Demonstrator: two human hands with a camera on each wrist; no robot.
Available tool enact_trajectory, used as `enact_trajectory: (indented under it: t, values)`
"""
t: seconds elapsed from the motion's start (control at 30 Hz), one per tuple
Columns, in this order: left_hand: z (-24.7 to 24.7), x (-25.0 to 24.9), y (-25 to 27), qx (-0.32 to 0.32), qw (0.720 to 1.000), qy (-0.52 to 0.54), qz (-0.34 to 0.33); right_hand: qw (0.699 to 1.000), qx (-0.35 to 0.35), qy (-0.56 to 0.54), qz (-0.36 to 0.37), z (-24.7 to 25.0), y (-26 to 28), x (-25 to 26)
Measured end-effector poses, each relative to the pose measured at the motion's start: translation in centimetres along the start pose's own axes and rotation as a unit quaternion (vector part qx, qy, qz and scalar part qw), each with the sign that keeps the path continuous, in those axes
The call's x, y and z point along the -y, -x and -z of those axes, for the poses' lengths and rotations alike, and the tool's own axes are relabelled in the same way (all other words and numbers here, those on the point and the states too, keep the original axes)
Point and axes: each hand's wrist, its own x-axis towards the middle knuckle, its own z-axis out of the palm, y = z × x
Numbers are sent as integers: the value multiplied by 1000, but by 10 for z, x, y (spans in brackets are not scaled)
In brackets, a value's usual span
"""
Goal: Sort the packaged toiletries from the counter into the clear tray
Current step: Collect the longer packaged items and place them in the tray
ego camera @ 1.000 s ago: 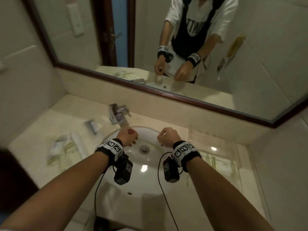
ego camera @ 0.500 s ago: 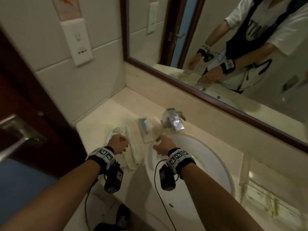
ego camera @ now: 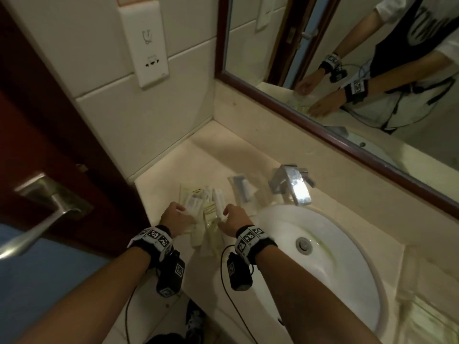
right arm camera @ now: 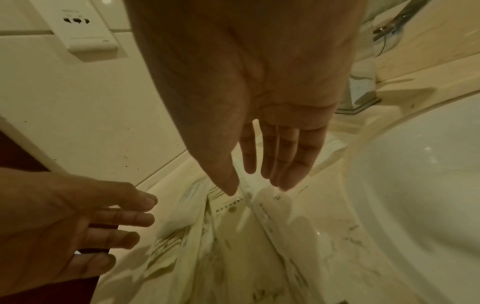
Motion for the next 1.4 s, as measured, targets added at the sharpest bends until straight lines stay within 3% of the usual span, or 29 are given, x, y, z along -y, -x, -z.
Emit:
enact_trajectory:
  t: [0.37, 0.83, 1.03, 1.17, 1.4]
  values:
    - [-5, -5, -19, -51, 995, -82, -7, 997, -42, 1, -58, -16, -19, 8]
    - [-12, -1, -14, -9, 996, -92, 15, 994, -76, -15, -80, -13, -24, -2]
    - [-16, 2, -4, 23, 994, -106, 32, 995, -86, 36, -46, -13, -14, 2]
    - [-20, 2, 0, 9, 991, -125, 40, 995, -58, 77, -25, -19, -6, 11]
    - [-30, 5, 1, -9, 990, -135, 47, 996, -69, 54, -22, -33, 3, 19]
